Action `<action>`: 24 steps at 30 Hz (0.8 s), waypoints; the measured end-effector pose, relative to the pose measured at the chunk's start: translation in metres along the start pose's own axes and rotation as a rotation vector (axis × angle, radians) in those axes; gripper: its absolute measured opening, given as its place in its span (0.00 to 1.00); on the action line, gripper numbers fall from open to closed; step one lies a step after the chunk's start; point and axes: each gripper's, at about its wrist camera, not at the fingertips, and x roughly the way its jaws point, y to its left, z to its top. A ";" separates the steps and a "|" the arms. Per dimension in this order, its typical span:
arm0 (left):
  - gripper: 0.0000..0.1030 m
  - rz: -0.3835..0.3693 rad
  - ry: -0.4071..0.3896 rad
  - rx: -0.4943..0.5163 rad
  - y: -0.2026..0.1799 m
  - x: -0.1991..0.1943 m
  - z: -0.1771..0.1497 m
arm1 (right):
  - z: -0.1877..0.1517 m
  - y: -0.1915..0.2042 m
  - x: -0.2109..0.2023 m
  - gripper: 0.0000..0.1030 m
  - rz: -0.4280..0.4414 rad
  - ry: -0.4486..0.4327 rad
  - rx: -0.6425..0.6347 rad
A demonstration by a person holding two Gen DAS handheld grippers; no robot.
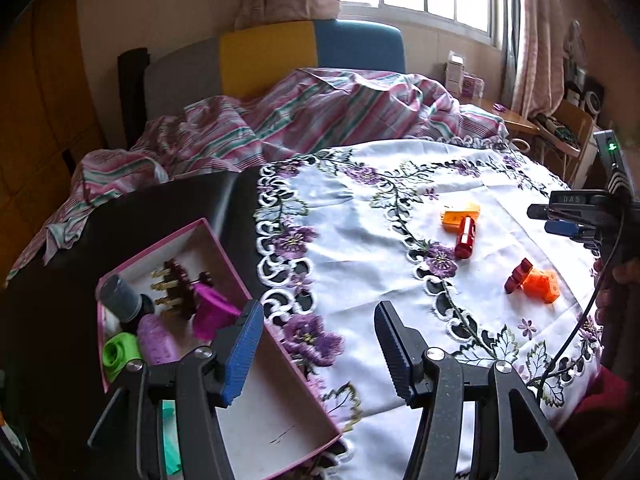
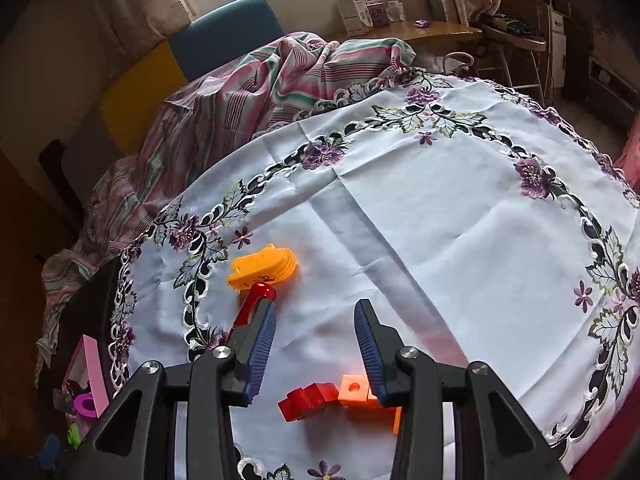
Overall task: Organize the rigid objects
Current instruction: 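Move both tools back over the remaining toys on the cloth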
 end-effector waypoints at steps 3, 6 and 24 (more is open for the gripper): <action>0.58 -0.012 0.010 0.017 -0.009 0.007 0.004 | 0.001 -0.003 -0.001 0.40 0.000 0.002 0.016; 0.58 -0.029 0.022 0.026 -0.017 0.015 0.007 | 0.003 -0.005 0.000 0.40 0.010 0.006 0.030; 0.58 -0.164 0.158 0.042 -0.065 0.087 0.030 | 0.010 -0.026 -0.004 0.40 0.047 -0.010 0.155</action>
